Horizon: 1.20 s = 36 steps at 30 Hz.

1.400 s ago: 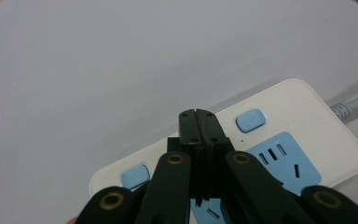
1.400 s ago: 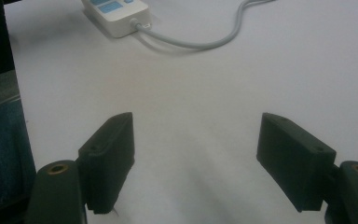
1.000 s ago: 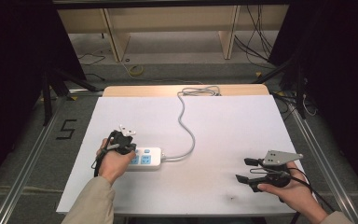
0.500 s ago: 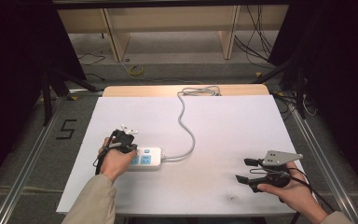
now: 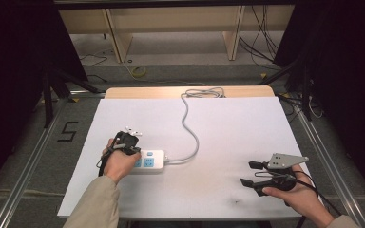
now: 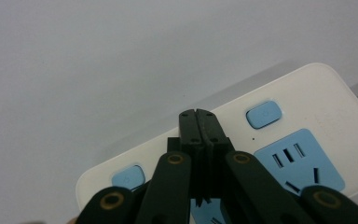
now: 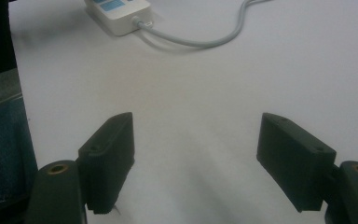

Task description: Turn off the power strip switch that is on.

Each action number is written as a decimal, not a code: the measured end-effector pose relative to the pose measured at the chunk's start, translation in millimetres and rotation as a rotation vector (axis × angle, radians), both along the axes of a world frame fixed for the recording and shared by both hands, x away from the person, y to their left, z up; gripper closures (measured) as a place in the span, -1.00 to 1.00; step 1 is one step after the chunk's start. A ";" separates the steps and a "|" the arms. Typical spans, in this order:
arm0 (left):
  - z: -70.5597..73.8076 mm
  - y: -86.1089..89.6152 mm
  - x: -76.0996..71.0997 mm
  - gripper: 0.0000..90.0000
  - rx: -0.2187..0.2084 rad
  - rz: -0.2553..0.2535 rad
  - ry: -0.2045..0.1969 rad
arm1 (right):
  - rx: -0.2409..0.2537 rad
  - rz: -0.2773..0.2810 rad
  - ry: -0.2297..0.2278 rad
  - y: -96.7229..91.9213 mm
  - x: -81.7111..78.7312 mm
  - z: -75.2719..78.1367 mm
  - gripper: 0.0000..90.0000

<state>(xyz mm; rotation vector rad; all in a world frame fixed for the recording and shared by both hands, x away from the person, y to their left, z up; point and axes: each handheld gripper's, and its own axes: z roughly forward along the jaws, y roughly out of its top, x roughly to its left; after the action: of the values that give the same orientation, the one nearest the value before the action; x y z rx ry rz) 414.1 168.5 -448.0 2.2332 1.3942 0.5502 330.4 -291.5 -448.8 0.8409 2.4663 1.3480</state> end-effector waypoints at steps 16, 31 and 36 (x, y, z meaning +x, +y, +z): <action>0.7 -3.4 3.2 1.00 0.044 -0.022 0.017 | -0.002 0.002 -0.001 0.2 -0.4 0.0 -0.38; 2.1 -4.8 5.7 1.00 0.049 -0.019 0.041 | -0.005 0.005 -0.003 0.1 -0.7 0.0 -0.38; 2.3 -4.7 6.3 1.00 0.046 -0.014 0.047 | -0.004 0.004 -0.004 0.1 -0.6 0.0 -0.38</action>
<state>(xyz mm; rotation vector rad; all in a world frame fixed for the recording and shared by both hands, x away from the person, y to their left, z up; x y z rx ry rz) 420.4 163.8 -445.7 2.3042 1.4006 0.5333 329.7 -291.4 -448.8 0.8321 2.4689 1.3438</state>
